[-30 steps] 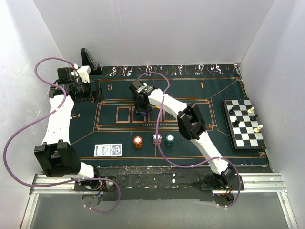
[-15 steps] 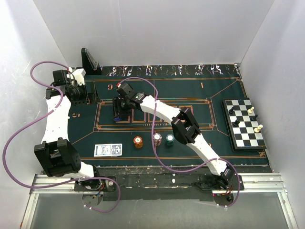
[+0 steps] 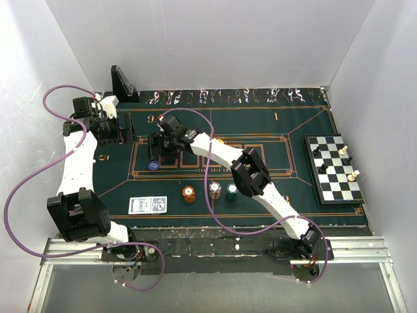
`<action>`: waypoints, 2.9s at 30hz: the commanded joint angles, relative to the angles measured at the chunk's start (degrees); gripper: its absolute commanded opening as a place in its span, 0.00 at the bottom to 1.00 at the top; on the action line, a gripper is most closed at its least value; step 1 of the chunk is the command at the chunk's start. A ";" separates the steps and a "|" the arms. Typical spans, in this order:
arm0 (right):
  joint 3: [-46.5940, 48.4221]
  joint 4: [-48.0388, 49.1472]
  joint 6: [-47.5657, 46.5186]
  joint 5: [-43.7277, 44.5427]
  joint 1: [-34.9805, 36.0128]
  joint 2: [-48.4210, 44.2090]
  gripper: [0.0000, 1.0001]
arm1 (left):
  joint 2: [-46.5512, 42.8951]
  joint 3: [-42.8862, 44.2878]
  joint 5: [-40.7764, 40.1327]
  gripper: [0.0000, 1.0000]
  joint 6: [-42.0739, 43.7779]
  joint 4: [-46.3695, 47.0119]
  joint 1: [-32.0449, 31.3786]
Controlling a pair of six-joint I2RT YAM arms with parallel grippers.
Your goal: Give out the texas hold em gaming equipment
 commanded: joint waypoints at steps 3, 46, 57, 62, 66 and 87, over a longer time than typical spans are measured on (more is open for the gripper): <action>-5.56 -3.02 -6.46 3.20 -2.98 -12.68 0.84 | -1.92 0.01 1.04 0.98 1.08 -0.55 0.36; -26.42 -12.52 -10.17 25.19 -17.22 -15.88 0.37 | -0.69 1.24 2.27 0.98 0.37 -0.11 0.54; -12.07 -20.35 -17.02 25.38 -18.63 -9.79 0.40 | 0.45 1.50 2.09 0.98 0.29 0.06 0.54; -30.59 -10.18 -18.43 26.33 -18.80 -23.84 0.59 | 0.63 1.94 2.53 0.98 0.37 0.15 0.54; -32.30 -10.50 -20.36 28.00 -19.94 -25.46 0.69 | 0.89 1.94 3.14 0.98 -0.24 0.15 0.45; -19.30 -10.42 -23.71 18.78 -21.18 -12.89 0.45 | 2.73 2.73 2.53 0.98 -0.50 0.50 0.54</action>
